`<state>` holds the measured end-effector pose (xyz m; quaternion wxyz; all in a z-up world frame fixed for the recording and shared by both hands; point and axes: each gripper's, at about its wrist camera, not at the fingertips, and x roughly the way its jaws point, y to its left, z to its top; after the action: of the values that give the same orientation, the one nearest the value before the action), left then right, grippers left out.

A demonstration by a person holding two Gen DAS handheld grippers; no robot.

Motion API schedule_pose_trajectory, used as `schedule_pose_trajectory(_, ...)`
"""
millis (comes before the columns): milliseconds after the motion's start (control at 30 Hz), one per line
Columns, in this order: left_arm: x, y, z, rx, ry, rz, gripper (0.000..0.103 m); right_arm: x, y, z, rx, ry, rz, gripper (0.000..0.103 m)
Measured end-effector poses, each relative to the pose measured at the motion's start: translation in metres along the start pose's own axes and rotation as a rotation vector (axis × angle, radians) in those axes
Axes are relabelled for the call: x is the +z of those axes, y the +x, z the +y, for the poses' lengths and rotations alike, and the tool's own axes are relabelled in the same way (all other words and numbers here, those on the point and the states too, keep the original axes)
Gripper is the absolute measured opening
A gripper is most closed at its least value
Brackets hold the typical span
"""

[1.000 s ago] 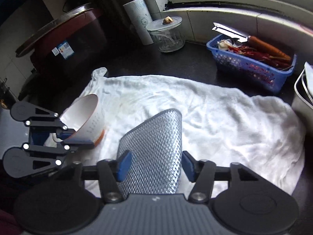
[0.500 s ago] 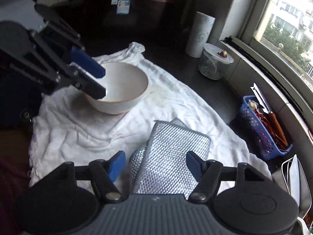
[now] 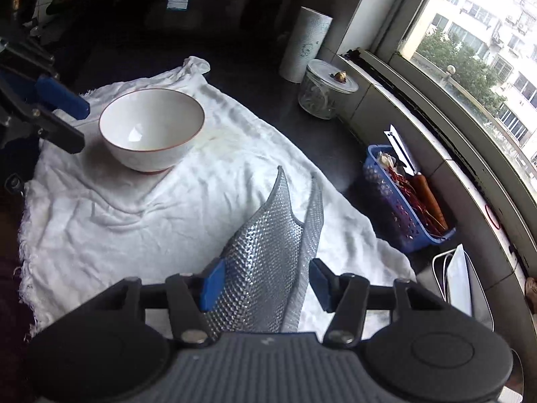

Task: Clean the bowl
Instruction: 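Lower the grey mesh pad onto the cloth beside the bowl with the right tool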

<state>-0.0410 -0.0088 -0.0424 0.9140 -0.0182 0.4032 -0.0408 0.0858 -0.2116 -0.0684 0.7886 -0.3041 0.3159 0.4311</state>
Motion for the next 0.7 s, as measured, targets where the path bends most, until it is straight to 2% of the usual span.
schedule_pose_trajectory(133, 0.0, -0.001, -0.002, -0.003, 0.003, -0.002, 0.038, -0.006, 0.007, -0.021, 0.138, 0.201, 0.011, 0.058)
schedule_pose_trajectory(300, -0.002, 0.0, 0.0, -0.01, -0.021, 0.002, 0.038, -0.006, 0.001, -0.039, 0.143, 0.316, -0.011, 0.059)
schedule_pose_trajectory(400, -0.002, 0.002, 0.0, -0.011, -0.023, 0.008, 0.038, -0.004, 0.001, -0.04, 0.113, 0.276, -0.001, 0.058)
schedule_pose_trajectory(533, -0.002, 0.003, 0.0, -0.013, -0.03, 0.014, 0.038, 0.002, 0.004, -0.036, 0.127, 0.245, -0.003, 0.061)
schedule_pose_trajectory(700, -0.002, 0.004, 0.0, -0.01, -0.032, 0.019, 0.038, 0.013, 0.021, -0.011, 0.002, 0.052, 0.032, 0.06)
